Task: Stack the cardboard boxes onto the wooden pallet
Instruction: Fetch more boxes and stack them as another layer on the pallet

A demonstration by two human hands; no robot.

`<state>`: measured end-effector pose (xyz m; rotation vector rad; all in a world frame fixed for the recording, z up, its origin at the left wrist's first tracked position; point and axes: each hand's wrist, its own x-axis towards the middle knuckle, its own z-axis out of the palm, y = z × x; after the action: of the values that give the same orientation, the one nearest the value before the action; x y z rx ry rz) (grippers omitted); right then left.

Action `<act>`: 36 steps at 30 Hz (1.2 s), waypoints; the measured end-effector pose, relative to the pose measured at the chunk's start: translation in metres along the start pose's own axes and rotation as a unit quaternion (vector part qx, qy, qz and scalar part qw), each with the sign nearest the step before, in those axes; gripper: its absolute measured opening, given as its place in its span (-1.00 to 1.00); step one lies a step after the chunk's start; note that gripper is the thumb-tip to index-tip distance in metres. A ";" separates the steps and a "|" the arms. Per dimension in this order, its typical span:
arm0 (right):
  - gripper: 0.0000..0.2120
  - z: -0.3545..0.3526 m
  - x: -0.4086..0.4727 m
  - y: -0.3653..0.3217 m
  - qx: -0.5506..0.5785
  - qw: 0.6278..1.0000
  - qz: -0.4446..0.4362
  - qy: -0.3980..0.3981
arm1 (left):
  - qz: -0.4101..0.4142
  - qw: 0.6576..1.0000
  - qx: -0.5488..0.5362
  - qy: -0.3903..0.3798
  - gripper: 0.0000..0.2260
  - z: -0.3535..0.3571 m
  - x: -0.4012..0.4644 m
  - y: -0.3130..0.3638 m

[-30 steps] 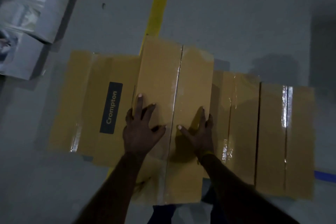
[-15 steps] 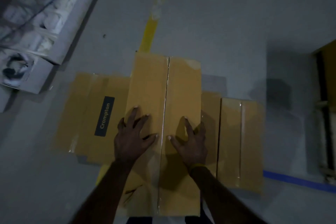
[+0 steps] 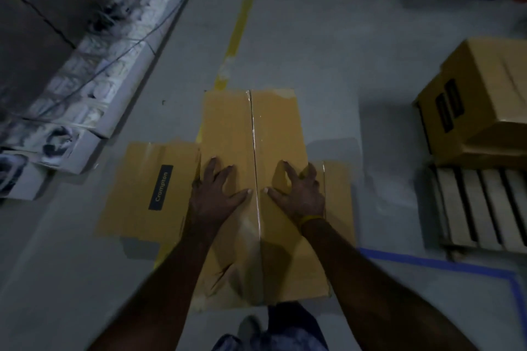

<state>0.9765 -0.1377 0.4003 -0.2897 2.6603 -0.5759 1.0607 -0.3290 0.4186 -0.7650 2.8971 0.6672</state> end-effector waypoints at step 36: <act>-0.17 -0.183 -0.442 0.468 -0.016 0.962 0.163 0.217 | 0.229 0.971 -0.049 -0.047 -0.26 0.178 -0.430 0.396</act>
<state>1.2422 0.4684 0.4996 0.3024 3.0430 -0.5371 1.2363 0.2520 0.4886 -0.0554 2.9846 0.8610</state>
